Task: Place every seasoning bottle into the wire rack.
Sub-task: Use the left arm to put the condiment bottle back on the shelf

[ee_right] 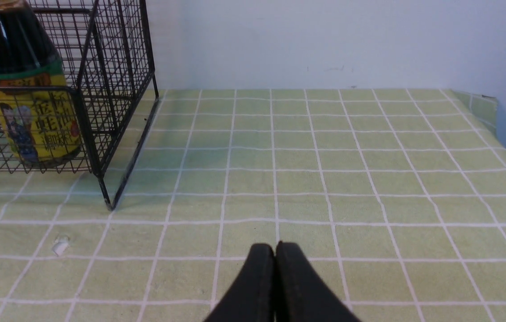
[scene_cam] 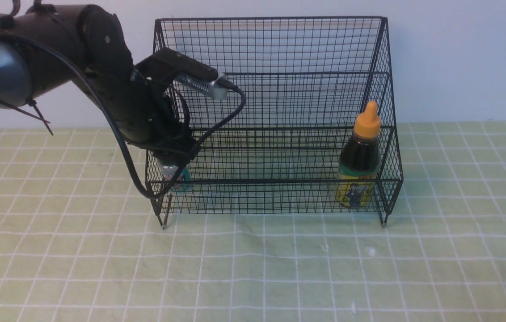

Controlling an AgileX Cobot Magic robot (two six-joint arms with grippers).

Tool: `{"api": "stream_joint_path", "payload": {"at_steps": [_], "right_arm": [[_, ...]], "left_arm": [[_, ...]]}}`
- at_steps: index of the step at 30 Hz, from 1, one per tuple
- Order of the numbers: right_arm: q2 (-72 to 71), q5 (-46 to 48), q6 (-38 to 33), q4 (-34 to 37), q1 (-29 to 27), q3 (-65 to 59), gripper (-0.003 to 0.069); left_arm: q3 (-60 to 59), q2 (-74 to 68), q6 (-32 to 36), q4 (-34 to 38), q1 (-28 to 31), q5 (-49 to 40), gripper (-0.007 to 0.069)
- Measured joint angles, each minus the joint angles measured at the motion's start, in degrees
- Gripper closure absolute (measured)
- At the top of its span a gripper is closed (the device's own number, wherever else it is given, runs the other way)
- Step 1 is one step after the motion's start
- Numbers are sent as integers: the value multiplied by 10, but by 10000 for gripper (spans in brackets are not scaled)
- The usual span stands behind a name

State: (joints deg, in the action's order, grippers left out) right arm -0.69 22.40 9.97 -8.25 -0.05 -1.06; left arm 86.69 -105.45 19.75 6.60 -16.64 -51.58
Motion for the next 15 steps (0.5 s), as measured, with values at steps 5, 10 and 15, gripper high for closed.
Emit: {"api": "stream_joint_path", "payload": {"at_steps": [5,10,15], "right_arm": [[0,0,0,0,0,0,673],[0,0,0,0,0,0,673],[0,0,0,0,0,0,673]], "left_arm": [[0,-17,0,-8,-14,24,295],[0,-25,-1,-9,-19,31,272],[0,-25,-4,-11,-20,40,167]]}}
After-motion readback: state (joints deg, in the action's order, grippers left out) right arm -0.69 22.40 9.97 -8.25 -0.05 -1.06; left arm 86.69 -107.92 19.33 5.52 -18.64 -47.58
